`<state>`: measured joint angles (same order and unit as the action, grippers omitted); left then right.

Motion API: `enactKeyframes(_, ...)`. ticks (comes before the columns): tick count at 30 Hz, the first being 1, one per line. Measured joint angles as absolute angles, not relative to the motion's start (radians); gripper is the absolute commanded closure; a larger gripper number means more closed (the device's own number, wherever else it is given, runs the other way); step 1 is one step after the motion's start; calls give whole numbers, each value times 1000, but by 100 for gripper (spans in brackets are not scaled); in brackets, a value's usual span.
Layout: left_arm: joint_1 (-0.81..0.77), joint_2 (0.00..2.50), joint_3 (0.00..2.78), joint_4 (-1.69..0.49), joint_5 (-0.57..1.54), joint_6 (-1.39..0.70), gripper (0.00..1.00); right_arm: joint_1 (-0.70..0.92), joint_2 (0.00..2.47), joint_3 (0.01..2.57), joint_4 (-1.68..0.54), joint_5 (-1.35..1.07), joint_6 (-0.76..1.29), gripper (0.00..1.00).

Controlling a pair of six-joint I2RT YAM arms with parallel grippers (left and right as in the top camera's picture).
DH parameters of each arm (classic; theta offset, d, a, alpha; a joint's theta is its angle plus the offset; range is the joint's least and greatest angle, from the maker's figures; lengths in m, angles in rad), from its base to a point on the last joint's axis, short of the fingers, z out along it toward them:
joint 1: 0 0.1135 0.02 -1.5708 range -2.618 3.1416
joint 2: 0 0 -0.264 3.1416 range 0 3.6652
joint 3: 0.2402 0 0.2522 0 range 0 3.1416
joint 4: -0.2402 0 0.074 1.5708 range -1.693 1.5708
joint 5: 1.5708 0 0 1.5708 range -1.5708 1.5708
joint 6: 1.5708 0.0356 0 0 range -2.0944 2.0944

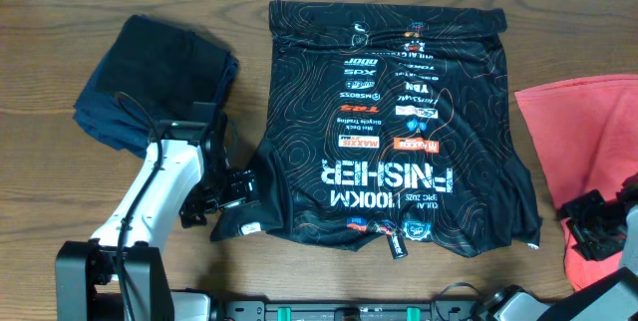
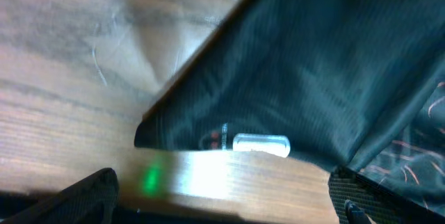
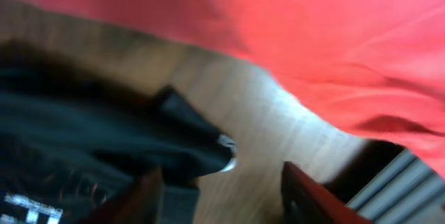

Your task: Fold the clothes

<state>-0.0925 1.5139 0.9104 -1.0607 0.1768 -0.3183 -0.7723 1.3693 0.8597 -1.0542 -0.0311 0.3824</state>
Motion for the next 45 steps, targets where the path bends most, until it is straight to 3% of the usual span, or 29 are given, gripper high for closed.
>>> enactKeyframes(5,-93,1514,871,-1002,176,-353,0,-747,1370,763,-951,-84,362,44)
enactKeyframes(7,-93,1522,854,-966,177,-370,6,-747,1370,722,-902,-123,343,44)
enactKeyframes(13,-93,1602,843,-857,193,-381,42,-747,1370,675,-854,-203,302,42)
enactKeyframes(20,-89,1678,845,-805,256,-294,75,-747,1370,673,-845,-210,294,38)
enactKeyframes(22,-87,1683,846,-803,271,-268,93,-747,1370,663,-830,-210,294,37)
enactKeyframes(24,-86,1691,847,-802,290,-244,94,-747,1370,645,-807,-210,292,39)
enactKeyframes(25,-86,1692,847,-804,296,-233,94,-747,1370,635,-795,-210,291,45)
enactKeyframes(28,-78,1700,855,-841,302,-216,94,-747,1370,594,-755,-201,284,90)
enactKeyframes(29,-67,1707,863,-879,291,-215,94,-747,1370,584,-755,-186,295,99)
enactKeyframes(36,110,1705,1016,-1106,154,-216,94,-762,1370,640,-842,-122,356,97)
enactKeyframes(45,298,1652,1117,-1155,91,-216,94,-765,1370,774,-1017,-90,364,95)
